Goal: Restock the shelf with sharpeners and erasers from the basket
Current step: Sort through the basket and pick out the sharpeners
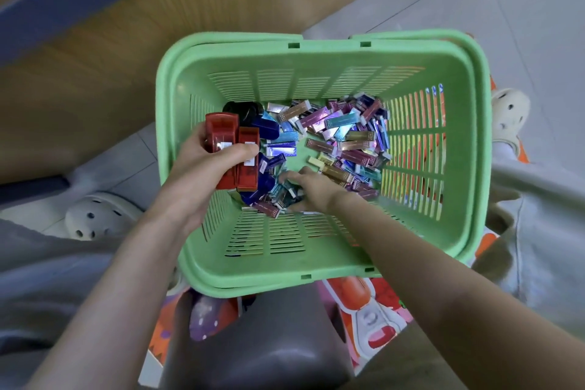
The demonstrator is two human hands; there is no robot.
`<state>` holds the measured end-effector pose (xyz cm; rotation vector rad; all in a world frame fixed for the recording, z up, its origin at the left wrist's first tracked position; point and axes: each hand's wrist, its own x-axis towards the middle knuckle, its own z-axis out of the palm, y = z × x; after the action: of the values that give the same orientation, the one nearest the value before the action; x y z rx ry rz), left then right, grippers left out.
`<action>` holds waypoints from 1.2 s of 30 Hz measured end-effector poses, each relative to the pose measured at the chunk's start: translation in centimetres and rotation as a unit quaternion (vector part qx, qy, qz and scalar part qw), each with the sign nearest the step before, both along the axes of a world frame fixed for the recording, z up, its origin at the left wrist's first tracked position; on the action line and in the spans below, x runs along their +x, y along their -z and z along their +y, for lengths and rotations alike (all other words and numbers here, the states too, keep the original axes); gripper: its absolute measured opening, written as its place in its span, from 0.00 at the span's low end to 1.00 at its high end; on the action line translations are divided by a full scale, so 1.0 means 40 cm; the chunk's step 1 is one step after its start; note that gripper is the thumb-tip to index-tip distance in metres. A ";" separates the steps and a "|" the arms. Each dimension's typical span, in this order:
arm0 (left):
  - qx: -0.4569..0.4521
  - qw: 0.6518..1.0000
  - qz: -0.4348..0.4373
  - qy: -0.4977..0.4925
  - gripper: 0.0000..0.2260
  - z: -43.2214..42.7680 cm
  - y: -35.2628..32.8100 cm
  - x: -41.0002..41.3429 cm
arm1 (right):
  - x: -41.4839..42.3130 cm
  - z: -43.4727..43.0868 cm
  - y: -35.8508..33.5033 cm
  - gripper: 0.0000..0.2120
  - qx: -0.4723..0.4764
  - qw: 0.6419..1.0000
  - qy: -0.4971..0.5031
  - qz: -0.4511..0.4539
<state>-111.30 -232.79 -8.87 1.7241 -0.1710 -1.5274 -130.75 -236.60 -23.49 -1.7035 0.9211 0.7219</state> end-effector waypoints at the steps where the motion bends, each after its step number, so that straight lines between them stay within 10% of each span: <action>1: -0.001 1.000 -0.003 0.000 0.19 0.000 0.001 0.002 | -0.001 -0.004 -0.004 0.25 -0.011 1.000 0.003 -0.012; 8: -0.001 1.000 0.009 0.007 0.21 0.004 0.007 -0.016 | -0.079 -0.130 -0.073 0.11 -0.144 0.979 0.114 -0.089; 14: -0.008 1.000 0.015 0.023 0.16 0.009 -0.004 -0.032 | -0.113 -0.166 -0.126 0.32 -0.337 0.940 -0.029 0.050; 19: -0.040 0.998 -0.015 0.043 0.20 0.039 -0.043 -0.013 | 0.006 -0.022 -0.082 0.43 -0.053 0.998 0.002 -0.032; 24: -0.036 0.998 -0.032 0.051 0.26 0.085 -0.072 0.030 | 0.064 0.031 -0.008 0.51 -0.017 0.998 -0.065 0.007; 36: -0.060 0.997 -0.034 0.045 0.20 0.095 -0.101 0.039 | 0.003 -0.019 -0.028 0.15 -0.021 0.999 0.033 -0.035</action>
<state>-109.74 -229.00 -4.83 1.6944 -0.3716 -1.4918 -130.61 -237.38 -22.38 -1.7150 0.9456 0.6000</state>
